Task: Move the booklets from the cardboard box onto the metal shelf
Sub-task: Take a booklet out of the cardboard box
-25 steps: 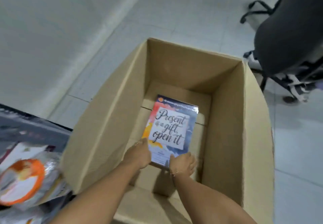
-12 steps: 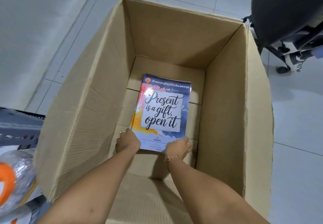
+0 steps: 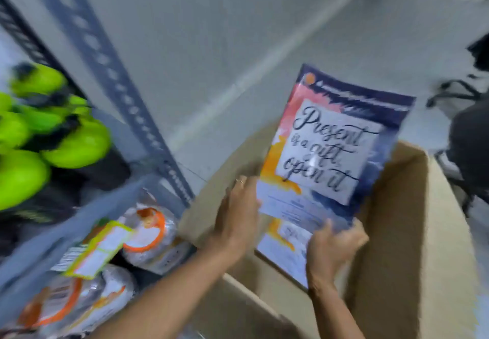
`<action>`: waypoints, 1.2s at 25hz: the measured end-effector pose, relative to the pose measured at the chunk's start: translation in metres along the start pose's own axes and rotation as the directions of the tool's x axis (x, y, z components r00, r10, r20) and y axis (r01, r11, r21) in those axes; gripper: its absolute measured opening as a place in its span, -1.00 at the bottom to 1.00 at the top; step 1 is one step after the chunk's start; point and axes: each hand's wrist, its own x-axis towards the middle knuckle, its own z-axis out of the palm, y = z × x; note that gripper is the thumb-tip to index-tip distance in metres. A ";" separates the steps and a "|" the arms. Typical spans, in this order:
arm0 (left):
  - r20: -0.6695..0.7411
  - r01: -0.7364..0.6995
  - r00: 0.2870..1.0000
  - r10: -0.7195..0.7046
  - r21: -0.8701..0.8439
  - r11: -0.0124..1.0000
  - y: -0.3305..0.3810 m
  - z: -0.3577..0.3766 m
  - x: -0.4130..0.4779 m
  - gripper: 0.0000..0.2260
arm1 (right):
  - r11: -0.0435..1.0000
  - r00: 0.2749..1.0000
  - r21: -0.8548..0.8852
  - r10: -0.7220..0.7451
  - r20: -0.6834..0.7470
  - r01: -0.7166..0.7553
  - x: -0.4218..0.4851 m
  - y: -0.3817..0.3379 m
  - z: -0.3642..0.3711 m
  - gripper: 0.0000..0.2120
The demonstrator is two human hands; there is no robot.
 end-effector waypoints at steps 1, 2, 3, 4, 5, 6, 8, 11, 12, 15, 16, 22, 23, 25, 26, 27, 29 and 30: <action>-0.191 -0.067 0.979 0.073 0.034 0.997 -0.001 -0.039 -0.011 -0.62 | 0.986 0.993 0.118 -0.122 0.010 0.120 -0.012 -0.034 -0.004 -0.61; -0.377 -0.106 0.918 0.128 0.078 0.991 -0.006 -0.081 -0.024 -0.54 | 0.942 0.974 0.256 -0.227 0.015 0.216 -0.027 -0.069 -0.003 -0.64; -0.534 -0.134 0.828 0.173 0.111 0.985 -0.013 -0.126 -0.040 -0.52 | 0.881 0.950 0.388 -0.310 0.043 0.270 -0.046 -0.108 0.002 -0.68; -0.634 -0.154 0.748 0.197 0.123 0.980 -0.015 -0.160 -0.054 -0.53 | 0.828 0.923 0.463 -0.380 0.052 0.315 -0.062 -0.137 0.003 -0.68; -0.713 -0.141 0.672 0.198 0.140 0.980 -0.022 -0.200 -0.072 -0.55 | 0.758 0.886 0.545 -0.461 0.060 0.358 -0.089 -0.173 0.004 -0.58; -0.779 -0.104 0.596 0.193 0.164 0.981 -0.026 -0.234 -0.088 -0.57 | 0.681 0.832 0.597 -0.554 0.041 0.424 -0.113 -0.202 0.001 -0.49; -0.877 0.049 0.445 0.182 0.227 0.973 -0.032 -0.309 -0.124 -0.58 | 0.530 0.744 0.715 -0.667 0.020 0.456 -0.166 -0.261 -0.008 -0.48; -0.924 0.235 0.379 -0.051 0.043 0.971 -0.036 -0.398 -0.150 -0.56 | 0.349 0.550 0.786 -0.835 0.014 0.510 -0.214 -0.341 -0.009 -0.49; -0.916 0.307 0.374 -0.141 -0.021 0.952 -0.041 -0.422 -0.154 -0.59 | 0.328 0.463 0.798 -0.883 0.070 0.505 -0.225 -0.371 -0.005 -0.49; -0.831 0.505 0.431 -0.352 -0.101 0.857 -0.059 -0.475 -0.148 -0.91 | 0.369 0.197 0.767 -0.929 0.312 0.525 -0.257 -0.434 0.013 -0.60; -0.793 0.564 0.458 -0.401 -0.089 0.821 -0.068 -0.484 -0.142 -0.79 | 0.398 0.126 0.739 -0.909 0.397 0.544 -0.265 -0.445 0.020 -0.66; -0.545 0.793 0.571 -0.614 0.173 0.584 -0.098 -0.507 -0.124 -0.71 | 0.294 -0.121 0.449 -0.711 0.692 0.844 -0.278 -0.461 0.039 -0.82; -0.577 0.802 0.571 -0.584 0.241 0.547 -0.093 -0.504 -0.118 -0.70 | 0.268 -0.112 0.442 -0.738 0.666 0.856 -0.274 -0.459 0.038 -0.79; -0.714 0.771 0.577 -0.397 0.315 0.553 -0.074 -0.487 -0.108 -0.70 | 0.203 -0.058 0.543 -0.903 0.425 0.815 -0.261 -0.437 0.034 -0.72; -0.775 0.699 0.592 -0.220 0.358 0.619 -0.062 -0.467 -0.097 -0.71 | 0.187 0.052 0.607 -0.971 0.233 0.772 -0.246 -0.415 0.034 -0.68; -0.800 0.576 0.600 0.001 0.434 0.693 -0.049 -0.436 -0.086 -0.73 | 0.146 0.184 0.669 -0.983 0.014 0.729 -0.227 -0.384 0.036 -0.68; -0.704 0.246 0.630 0.328 0.581 0.776 -0.025 -0.347 -0.059 -0.77 | 0.164 0.355 0.658 -0.920 -0.168 0.735 -0.176 -0.296 0.051 -0.74; -0.608 0.072 0.692 0.389 0.595 0.801 -0.018 -0.296 -0.038 -0.78 | 0.258 0.400 0.595 -0.909 -0.118 0.762 -0.143 -0.245 0.064 -0.75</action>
